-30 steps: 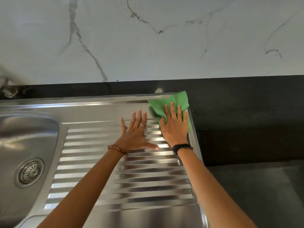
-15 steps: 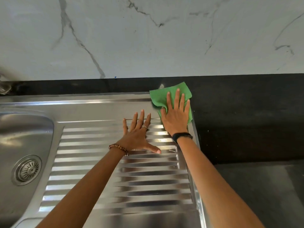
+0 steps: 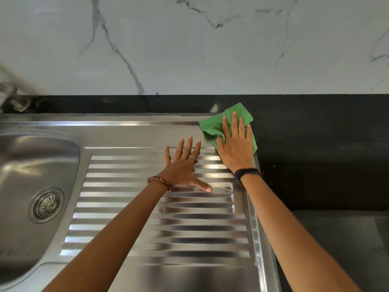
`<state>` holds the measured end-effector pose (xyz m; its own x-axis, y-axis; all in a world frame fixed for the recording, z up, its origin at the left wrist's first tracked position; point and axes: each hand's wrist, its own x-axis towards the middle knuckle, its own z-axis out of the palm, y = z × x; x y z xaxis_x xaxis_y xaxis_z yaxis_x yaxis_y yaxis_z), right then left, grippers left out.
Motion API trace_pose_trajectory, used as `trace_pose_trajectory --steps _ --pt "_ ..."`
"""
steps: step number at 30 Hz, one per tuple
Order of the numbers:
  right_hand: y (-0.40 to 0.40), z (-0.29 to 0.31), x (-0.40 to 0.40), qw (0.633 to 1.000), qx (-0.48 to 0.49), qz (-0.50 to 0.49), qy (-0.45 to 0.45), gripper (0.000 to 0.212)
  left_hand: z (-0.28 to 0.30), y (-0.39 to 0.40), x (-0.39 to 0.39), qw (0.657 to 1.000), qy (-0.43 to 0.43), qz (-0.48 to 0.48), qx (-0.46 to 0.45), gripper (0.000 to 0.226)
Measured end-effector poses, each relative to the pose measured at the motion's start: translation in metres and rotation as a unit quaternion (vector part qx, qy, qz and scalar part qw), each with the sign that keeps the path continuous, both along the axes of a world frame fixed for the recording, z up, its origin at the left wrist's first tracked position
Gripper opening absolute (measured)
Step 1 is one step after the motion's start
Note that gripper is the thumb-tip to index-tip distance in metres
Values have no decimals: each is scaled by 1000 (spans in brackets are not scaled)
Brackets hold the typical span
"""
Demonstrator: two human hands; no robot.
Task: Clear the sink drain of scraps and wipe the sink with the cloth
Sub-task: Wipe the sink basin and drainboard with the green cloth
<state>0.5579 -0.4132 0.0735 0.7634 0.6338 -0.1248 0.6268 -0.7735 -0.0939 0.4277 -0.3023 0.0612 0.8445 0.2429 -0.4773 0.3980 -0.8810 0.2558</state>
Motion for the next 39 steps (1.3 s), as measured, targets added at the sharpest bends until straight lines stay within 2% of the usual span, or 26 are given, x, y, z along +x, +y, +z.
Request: trace_pose_trajectory --steps 4,7,9,16,20,23,27,30,34,36,37,39 --pt "-70 5 -74 998 48 18 26 57 0 1 0 1000 -7 2 -3 135" --pt "-109 7 -128 999 35 7 23 61 0 1 0 1000 -6 2 12 133" --pt "-105 7 -125 1000 21 5 21 63 1 1 0 1000 -7 3 12 132" --pt "-20 4 -22 1000 15 9 17 56 7 -2 -4 1000 -29 7 -2 130" --pt "-60 0 -67 998 56 25 3 56 5 6 -28 996 -85 10 -9 120" --pt "-85 3 -100 999 41 17 6 62 1 27 -62 993 -119 20 14 120" --pt "-55 7 -73 1000 26 -6 9 55 -1 59 -106 986 -134 92 35 111" --pt "-24 8 -54 998 24 -53 8 54 4 82 -143 977 -134 160 35 122" --pt "-9 1 -83 993 47 -106 7 56 9 102 -198 946 -113 300 45 119" --pt "8 0 -110 992 69 -106 22 61 10 106 -220 935 -119 330 60 116" --pt "24 0 -125 992 80 -93 31 62 9 109 -230 934 -122 333 46 111" --pt "60 -1 -153 993 94 -55 48 62 8 111 -245 920 -141 358 -71 97"
